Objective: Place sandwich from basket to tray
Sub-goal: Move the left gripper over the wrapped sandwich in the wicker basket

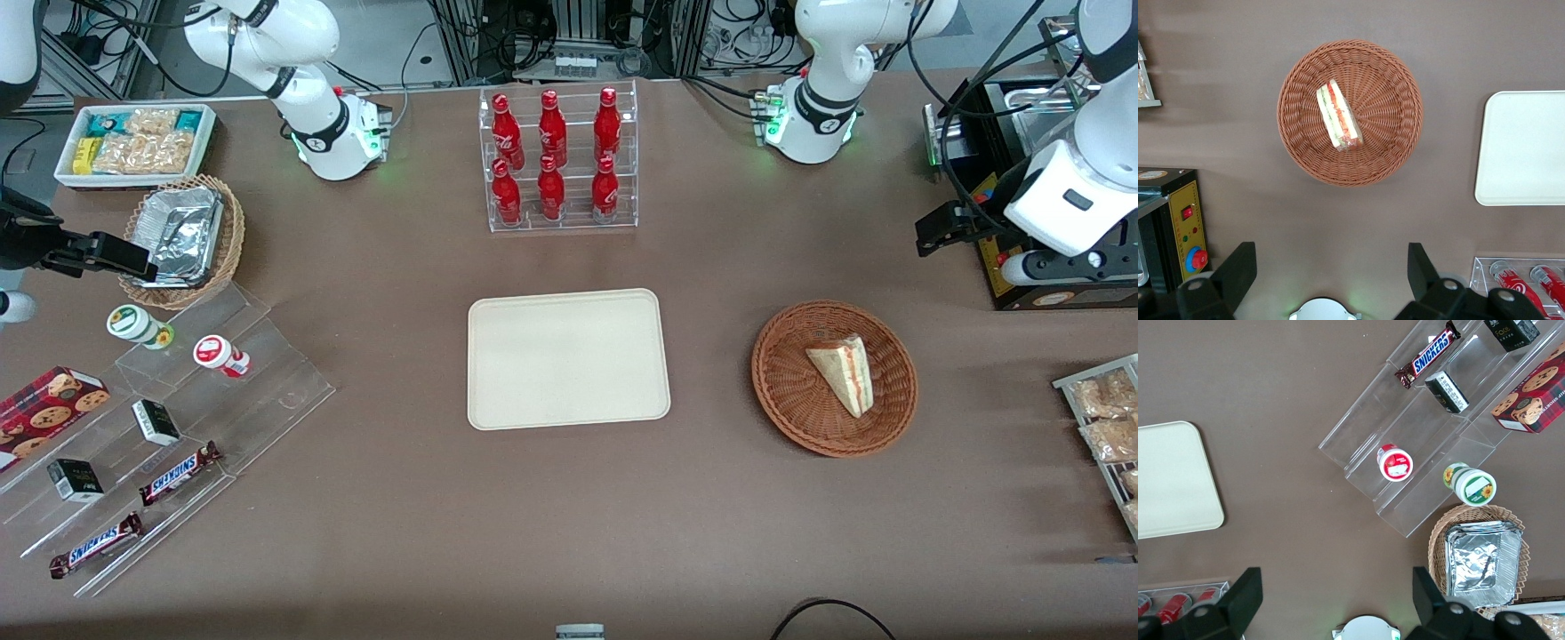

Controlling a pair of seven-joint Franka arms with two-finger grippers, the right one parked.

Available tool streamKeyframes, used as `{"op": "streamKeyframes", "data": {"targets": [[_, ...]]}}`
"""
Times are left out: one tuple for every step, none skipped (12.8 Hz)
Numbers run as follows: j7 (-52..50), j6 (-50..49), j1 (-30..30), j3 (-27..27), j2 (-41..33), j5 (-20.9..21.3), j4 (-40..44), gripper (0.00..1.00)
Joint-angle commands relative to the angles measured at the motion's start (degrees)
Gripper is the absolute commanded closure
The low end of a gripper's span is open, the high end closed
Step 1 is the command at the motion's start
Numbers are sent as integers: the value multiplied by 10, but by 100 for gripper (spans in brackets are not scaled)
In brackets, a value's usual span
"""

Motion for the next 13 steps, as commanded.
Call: {"op": "streamKeyframes", "data": {"targets": [[7, -16, -2, 2, -7, -4, 2, 0], [24, -18, -1, 3, -8, -5, -1, 0], [30, -16, -1, 3, -6, -3, -4, 0], [32, -11, -1, 3, -1, -2, -13, 0], [32, 2, -1, 3, -1, -2, -32, 0], [32, 23, -1, 3, -1, 0, -51, 0], [31, 40, -1, 3, 0, 0, -68, 0], [31, 59, -1, 3, 3, 0, -87, 0], [31, 83, -1, 3, 7, 0, -109, 0], [31, 110, -1, 3, 7, 1, -132, 0], [31, 142, -1, 4, 7, 1, -158, 0], [31, 171, 0, 6, 8, 1, -181, 0], [31, 199, 2, 6, 10, 1, -203, 0]]}}
